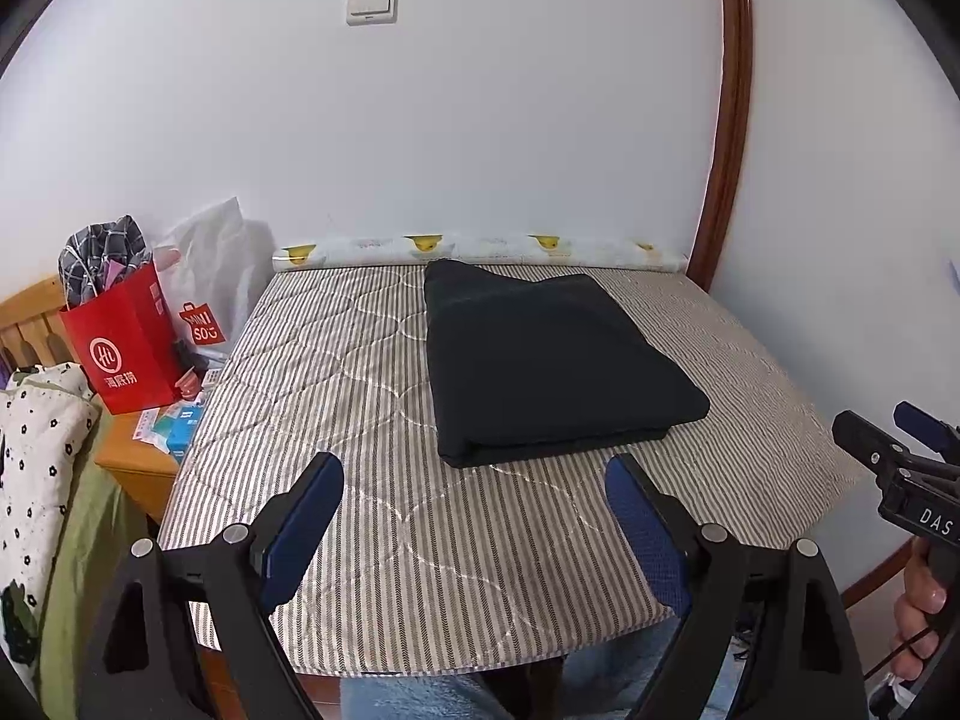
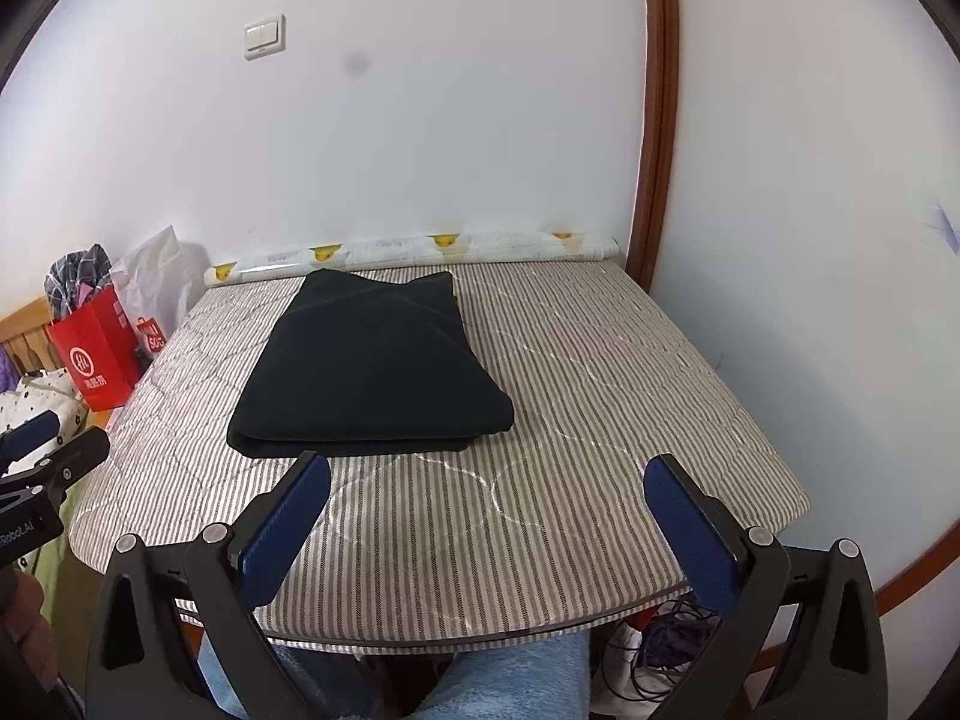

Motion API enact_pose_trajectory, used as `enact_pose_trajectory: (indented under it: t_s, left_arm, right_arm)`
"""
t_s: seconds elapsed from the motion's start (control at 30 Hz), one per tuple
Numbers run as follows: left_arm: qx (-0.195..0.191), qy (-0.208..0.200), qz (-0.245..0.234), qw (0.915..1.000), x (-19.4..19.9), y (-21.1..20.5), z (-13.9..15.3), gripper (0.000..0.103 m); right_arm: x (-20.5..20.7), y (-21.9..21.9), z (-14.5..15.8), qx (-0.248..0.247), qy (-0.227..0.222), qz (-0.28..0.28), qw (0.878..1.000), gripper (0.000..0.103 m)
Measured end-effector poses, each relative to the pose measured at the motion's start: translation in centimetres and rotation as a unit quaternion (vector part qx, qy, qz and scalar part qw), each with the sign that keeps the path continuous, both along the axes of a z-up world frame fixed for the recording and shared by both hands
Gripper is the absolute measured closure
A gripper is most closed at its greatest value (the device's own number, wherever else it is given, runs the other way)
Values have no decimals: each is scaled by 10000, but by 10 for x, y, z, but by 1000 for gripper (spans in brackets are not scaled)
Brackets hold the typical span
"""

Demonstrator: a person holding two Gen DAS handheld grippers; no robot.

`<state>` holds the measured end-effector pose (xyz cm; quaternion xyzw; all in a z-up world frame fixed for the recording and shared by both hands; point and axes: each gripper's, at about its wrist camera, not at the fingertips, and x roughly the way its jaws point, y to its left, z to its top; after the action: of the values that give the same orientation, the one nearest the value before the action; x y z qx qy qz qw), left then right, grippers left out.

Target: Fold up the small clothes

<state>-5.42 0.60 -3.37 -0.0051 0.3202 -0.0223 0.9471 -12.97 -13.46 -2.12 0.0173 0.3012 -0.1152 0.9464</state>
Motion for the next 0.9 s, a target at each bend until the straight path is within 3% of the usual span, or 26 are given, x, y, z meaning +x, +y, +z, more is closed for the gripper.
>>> enact_pose_trajectory:
  t_s: [0.9]
  left_arm:
    - [-77,-40,-2,10000,-1,0,2,14]
  right_arm:
    - [-8,-1,3,-83,-44,68,9999,0]
